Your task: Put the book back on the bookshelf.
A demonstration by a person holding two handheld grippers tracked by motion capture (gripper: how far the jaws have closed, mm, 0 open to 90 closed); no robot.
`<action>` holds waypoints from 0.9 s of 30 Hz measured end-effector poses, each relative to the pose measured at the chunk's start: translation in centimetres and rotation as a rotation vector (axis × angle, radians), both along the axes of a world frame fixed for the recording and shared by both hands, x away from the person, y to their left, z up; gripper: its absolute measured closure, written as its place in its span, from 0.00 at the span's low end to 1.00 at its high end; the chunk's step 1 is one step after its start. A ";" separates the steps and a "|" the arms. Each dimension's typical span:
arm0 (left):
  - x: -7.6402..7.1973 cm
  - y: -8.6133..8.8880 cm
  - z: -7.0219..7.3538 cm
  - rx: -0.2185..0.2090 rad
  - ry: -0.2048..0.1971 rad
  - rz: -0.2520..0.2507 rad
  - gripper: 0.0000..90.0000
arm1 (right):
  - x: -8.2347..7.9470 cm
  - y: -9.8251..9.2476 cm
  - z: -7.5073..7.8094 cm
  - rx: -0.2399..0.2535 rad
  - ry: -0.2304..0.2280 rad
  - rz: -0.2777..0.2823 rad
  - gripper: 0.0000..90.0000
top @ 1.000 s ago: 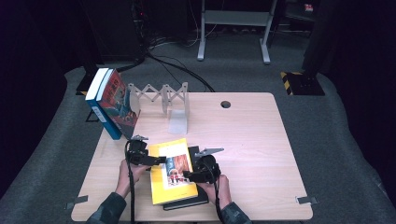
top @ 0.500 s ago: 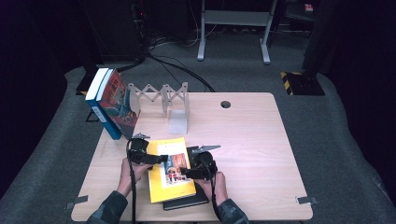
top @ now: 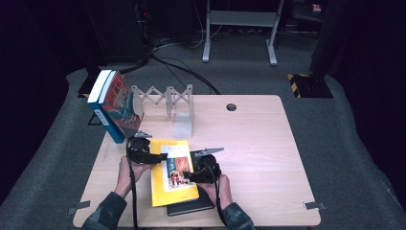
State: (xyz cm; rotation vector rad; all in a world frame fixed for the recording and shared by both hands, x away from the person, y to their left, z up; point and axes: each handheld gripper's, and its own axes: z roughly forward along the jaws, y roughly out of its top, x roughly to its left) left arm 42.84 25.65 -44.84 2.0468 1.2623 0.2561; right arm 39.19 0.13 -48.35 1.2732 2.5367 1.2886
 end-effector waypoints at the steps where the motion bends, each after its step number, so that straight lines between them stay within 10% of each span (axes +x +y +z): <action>1: 0.0 -0.1 0.2 0.008 0.006 -0.005 0.39 | 0.0 0.0 0.0 -0.001 -0.005 0.002 0.55; 10: 0.2 -1.0 0.8 0.095 0.000 -0.066 0.56 | 0.0 0.1 0.0 -0.001 -0.004 -0.003 0.56; 27: -0.1 -1.4 1.0 0.084 -0.004 -0.112 0.65 | 0.0 -0.4 -0.1 0.013 0.000 -0.001 0.50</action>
